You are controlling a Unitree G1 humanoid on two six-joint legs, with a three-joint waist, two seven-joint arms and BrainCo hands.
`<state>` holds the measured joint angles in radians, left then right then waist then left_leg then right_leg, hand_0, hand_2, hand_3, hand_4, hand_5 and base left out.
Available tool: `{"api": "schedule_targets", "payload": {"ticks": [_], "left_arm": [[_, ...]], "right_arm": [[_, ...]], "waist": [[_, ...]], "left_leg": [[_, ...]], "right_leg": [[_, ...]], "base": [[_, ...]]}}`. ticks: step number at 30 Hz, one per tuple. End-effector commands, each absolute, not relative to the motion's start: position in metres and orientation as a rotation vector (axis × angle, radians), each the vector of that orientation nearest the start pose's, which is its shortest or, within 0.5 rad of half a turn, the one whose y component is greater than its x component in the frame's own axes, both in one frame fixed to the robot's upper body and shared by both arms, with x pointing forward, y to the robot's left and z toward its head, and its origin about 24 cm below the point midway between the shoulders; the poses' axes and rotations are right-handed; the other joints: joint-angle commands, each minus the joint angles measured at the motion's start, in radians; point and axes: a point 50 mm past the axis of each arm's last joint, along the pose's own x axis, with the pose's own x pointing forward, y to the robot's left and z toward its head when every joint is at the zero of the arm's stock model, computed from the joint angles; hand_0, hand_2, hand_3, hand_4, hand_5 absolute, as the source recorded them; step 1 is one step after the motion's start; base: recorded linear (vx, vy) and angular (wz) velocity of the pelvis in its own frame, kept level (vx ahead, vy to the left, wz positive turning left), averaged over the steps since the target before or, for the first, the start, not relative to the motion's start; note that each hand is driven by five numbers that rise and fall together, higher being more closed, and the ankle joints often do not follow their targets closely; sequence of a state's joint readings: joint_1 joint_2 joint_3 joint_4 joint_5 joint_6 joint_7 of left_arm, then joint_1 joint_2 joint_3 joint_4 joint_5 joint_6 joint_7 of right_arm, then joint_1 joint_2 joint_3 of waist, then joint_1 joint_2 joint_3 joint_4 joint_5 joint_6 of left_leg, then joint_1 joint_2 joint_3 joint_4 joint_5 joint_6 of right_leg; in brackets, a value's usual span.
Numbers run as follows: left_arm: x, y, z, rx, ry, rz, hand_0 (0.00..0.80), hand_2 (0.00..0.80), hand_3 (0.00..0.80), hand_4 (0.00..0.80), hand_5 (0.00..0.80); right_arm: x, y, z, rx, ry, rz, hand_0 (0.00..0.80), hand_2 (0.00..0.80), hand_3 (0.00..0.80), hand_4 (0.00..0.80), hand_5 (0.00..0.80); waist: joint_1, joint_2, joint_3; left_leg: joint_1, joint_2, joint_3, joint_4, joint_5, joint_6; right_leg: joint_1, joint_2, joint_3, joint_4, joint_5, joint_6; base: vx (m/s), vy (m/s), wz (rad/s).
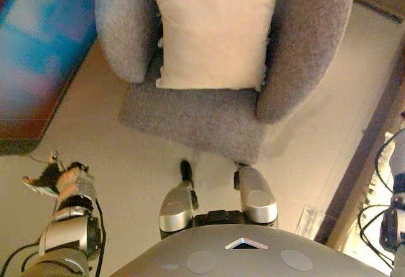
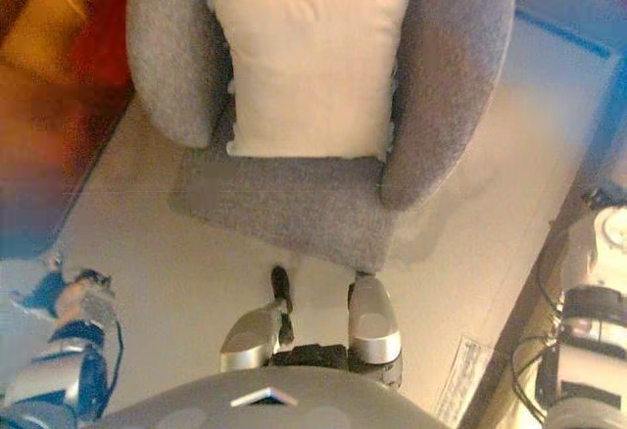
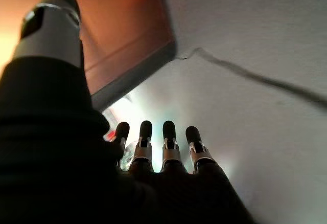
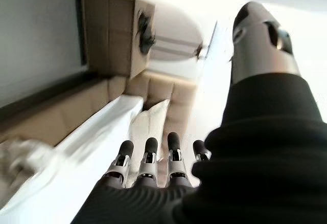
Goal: Pick up the cushion and take it to the sofa
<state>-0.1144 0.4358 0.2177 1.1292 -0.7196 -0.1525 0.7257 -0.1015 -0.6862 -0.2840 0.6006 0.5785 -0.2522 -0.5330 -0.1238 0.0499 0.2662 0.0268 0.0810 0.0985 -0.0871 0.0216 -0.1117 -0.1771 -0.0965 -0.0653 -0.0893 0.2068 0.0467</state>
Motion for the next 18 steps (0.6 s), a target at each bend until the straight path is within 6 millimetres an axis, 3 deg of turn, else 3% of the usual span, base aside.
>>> {"api": "schedule_targets", "payload": {"ticks": [1, 3, 5, 7, 9, 13, 18], "left_arm": [[0.089, 0.356, -0.103, 0.043, 0.934, 1.341, 0.0, 0.0, 0.0, 0.0, 0.0], [0.078, 0.342, -0.117, 0.099, 1.028, 1.2, 0.0, 0.0, 0.0, 0.0, 0.0], [0.057, 0.321, -0.134, 0.14, 1.161, 1.012, 0.0, 0.0, 0.0, 0.0, 0.0], [0.043, 0.308, -0.144, 0.105, 1.268, 0.909, 0.0, 0.0, 0.0, 0.0, 0.0], [0.024, 0.284, -0.156, 0.042, 1.414, 0.77, 0.0, 0.0, 0.0, 0.0, 0.0], [0.013, 0.243, -0.171, 0.027, 1.563, 0.47, 0.0, 0.0, 0.0, 0.0, 0.0], [0.016, 0.226, -0.174, -0.032, 1.599, 0.426, 0.0, 0.0, 0.0, 0.0, 0.0]], "right_arm": [[0.193, -0.397, 0.026, -0.108, 0.17, -1.007, 0.0, 0.0, 0.0, 0.0, 0.0], [0.164, -0.388, -0.021, -0.064, 0.37, -0.957, 0.0, 0.0, 0.0, 0.0, 0.0], [0.121, -0.363, -0.074, -0.08, 0.606, -0.919, 0.0, 0.0, 0.0, 0.0, 0.0], [0.1, -0.346, -0.099, -0.077, 0.763, -0.868, 0.0, 0.0, 0.0, 0.0, 0.0], [0.077, -0.315, -0.129, -0.022, 0.961, -0.77, 0.0, 0.0, 0.0, 0.0, 0.0], [0.053, -0.27, -0.157, -0.027, 1.206, -0.585, 0.0, 0.0, 0.0, 0.0, 0.0], [0.05, -0.245, -0.166, -0.052, 1.29, -0.471, 0.0, 0.0, 0.0, 0.0, 0.0]], "waist": [[-0.018, -0.075, -0.055], [-0.018, -0.077, -0.07], [-0.011, -0.076, -0.091], [-0.007, -0.075, -0.1], [-0.005, -0.075, -0.111], [-0.001, -0.075, -0.126], [0.009, -0.076, -0.136]], "left_leg": [[0.034, -0.032, -0.004, 0.126, -0.16, 0.017], [0.054, -0.032, 0.004, 0.122, -0.162, 0.024], [0.076, -0.033, 0.011, 0.121, -0.165, 0.032], [0.092, -0.035, 0.015, 0.12, -0.169, 0.037], [0.11, -0.04, 0.02, 0.118, -0.174, 0.045], [0.131, -0.05, 0.029, 0.116, -0.182, 0.061], [0.151, -0.061, 0.021, 0.111, -0.193, 0.077]], "right_leg": [[0.019, -0.048, -0.023, 0.062, -0.123, 0.056], [0.04, -0.048, -0.019, 0.052, -0.115, 0.06], [0.065, -0.051, -0.018, 0.042, -0.105, 0.064], [0.083, -0.052, -0.02, 0.036, -0.102, 0.066], [0.104, -0.052, -0.017, 0.035, -0.102, 0.066], [0.135, -0.056, -0.013, 0.034, -0.105, 0.067], [0.155, -0.067, -0.014, 0.033, -0.102, 0.079]], "base": [[0.098, 0.038, -0.21], [0.096, 0.039, -0.1], [0.102, 0.035, -0.05], [0.074, 0.05, -0.05], [0.045, 0.077, -0.2], [0.025, 0.071, -0.21], [0.012, 0.024, -0.02]]}}
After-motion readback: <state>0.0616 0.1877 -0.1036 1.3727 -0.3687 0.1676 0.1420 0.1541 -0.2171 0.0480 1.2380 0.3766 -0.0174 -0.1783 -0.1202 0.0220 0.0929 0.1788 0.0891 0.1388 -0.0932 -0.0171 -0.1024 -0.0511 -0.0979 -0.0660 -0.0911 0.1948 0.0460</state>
